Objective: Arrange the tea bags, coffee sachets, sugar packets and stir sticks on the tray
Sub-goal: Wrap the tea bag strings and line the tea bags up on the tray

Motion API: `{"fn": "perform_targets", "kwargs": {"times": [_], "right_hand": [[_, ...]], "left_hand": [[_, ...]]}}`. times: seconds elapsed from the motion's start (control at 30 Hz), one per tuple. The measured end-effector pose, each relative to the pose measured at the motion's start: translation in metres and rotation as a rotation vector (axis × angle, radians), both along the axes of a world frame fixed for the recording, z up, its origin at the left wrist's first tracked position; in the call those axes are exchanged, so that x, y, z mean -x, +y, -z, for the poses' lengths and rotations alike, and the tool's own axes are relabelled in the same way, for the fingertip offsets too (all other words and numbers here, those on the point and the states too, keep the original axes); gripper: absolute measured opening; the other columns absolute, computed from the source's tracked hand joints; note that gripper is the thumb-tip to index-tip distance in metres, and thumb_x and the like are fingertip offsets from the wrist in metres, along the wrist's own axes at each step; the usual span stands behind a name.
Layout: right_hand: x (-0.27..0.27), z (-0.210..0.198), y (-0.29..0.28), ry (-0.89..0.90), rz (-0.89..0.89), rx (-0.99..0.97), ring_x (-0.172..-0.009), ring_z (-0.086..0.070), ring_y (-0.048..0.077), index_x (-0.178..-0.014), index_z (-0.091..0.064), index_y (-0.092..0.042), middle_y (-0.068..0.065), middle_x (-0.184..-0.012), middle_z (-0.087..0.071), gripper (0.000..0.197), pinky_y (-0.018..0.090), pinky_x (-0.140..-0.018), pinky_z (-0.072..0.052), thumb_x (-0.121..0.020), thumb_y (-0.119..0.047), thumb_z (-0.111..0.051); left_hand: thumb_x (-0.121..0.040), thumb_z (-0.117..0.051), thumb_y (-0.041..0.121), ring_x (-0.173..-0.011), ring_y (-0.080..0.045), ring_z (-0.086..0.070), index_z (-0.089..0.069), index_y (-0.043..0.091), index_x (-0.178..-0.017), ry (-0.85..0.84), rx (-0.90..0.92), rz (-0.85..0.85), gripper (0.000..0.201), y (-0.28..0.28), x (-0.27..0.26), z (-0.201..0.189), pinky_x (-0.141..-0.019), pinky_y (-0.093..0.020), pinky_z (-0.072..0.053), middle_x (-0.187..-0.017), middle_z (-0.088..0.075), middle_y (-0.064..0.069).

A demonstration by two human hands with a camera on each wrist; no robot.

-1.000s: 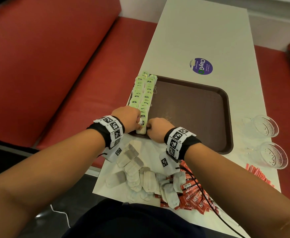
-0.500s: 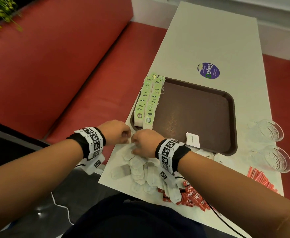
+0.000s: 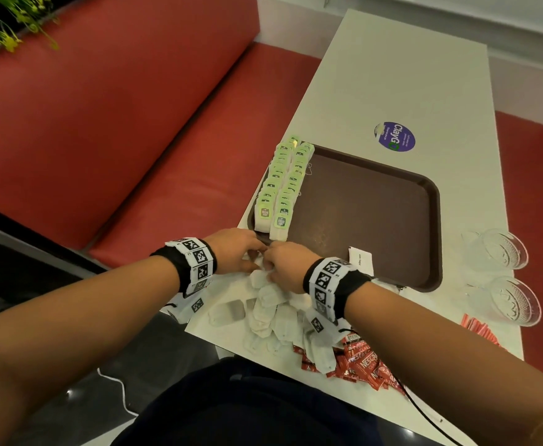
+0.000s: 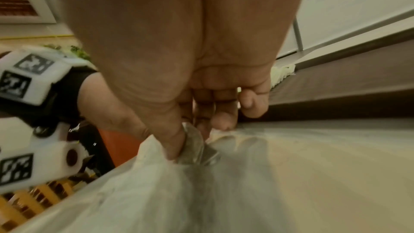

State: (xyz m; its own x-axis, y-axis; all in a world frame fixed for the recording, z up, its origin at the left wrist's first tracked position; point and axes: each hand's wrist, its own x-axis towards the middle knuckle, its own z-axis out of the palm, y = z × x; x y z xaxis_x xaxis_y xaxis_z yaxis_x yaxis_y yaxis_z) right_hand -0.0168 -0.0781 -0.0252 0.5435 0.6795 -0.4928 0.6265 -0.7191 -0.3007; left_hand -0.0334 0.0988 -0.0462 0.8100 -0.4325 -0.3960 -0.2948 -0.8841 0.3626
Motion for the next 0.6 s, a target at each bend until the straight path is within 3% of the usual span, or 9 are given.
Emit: {"fn": "perform_targets", "kwargs": {"times": [0.07,0.13,0.27,0.4,0.53,0.6], "right_hand": [[-0.004,-0.004,-0.013,0.013,0.09,-0.009,-0.091,-0.056,0.024,-0.093,-0.051,-0.023,0.003,-0.099,-0.058,0.01,0.033,-0.077,-0.047,-0.091,-0.014,-0.055],[-0.008,-0.007,-0.026,0.041,0.197,-0.013,-0.088,-0.056,0.025,-0.095,-0.05,-0.024,0.002,-0.097,-0.058,0.017,0.032,-0.071,-0.045,-0.089,-0.008,-0.052],[-0.012,-0.014,-0.047,0.07,0.33,-0.069,-0.091,-0.059,0.026,-0.111,-0.055,-0.021,0.006,-0.103,-0.063,0.034,0.032,-0.074,-0.048,-0.088,0.002,-0.044],[-0.008,-0.013,-0.058,0.091,0.4,-0.131,-0.092,-0.058,0.025,-0.113,-0.057,-0.017,0.007,-0.105,-0.063,0.023,0.032,-0.077,-0.048,-0.099,-0.009,-0.041],[-0.003,-0.011,-0.063,0.153,0.439,-0.195,-0.09,-0.057,0.023,-0.112,-0.058,-0.017,0.005,-0.105,-0.061,0.021,0.03,-0.075,-0.045,-0.096,-0.013,-0.044],[0.0,-0.012,-0.064,0.172,0.427,-0.21,-0.092,-0.053,0.022,-0.114,-0.057,-0.017,0.005,-0.109,-0.057,0.021,0.028,-0.075,-0.039,-0.093,-0.018,-0.053]], "left_hand": [[-0.086,-0.07,0.043,-0.094,-0.019,-0.058,-0.063,0.029,-0.123,0.003,-0.014,0.019,0.04,-0.002,0.001,0.001,-0.075,-0.032,-0.047,-0.106,-0.058,0.003],[-0.085,-0.071,0.047,-0.092,-0.016,-0.057,-0.062,0.032,-0.122,0.008,-0.029,0.03,0.041,-0.004,0.001,0.002,-0.074,-0.03,-0.046,-0.104,-0.055,0.006],[-0.084,-0.072,0.045,-0.089,-0.011,-0.052,-0.063,0.031,-0.113,0.019,-0.045,0.037,0.034,-0.009,-0.001,0.003,-0.075,-0.029,-0.045,-0.103,-0.054,0.009],[-0.084,-0.072,0.045,-0.09,-0.012,-0.055,-0.067,0.032,-0.096,0.001,-0.088,0.059,0.019,-0.011,-0.003,0.005,-0.07,-0.027,-0.038,-0.098,-0.051,0.012],[-0.084,-0.073,0.044,-0.097,-0.013,-0.058,-0.06,0.03,-0.114,-0.011,-0.108,0.067,0.036,-0.015,-0.003,0.001,-0.078,-0.032,-0.048,-0.108,-0.057,0.011],[-0.085,-0.072,0.044,-0.097,-0.015,-0.059,-0.061,0.028,-0.113,-0.001,-0.162,0.084,0.034,-0.018,-0.004,-0.001,-0.079,-0.033,-0.049,-0.106,-0.059,0.01]]}}
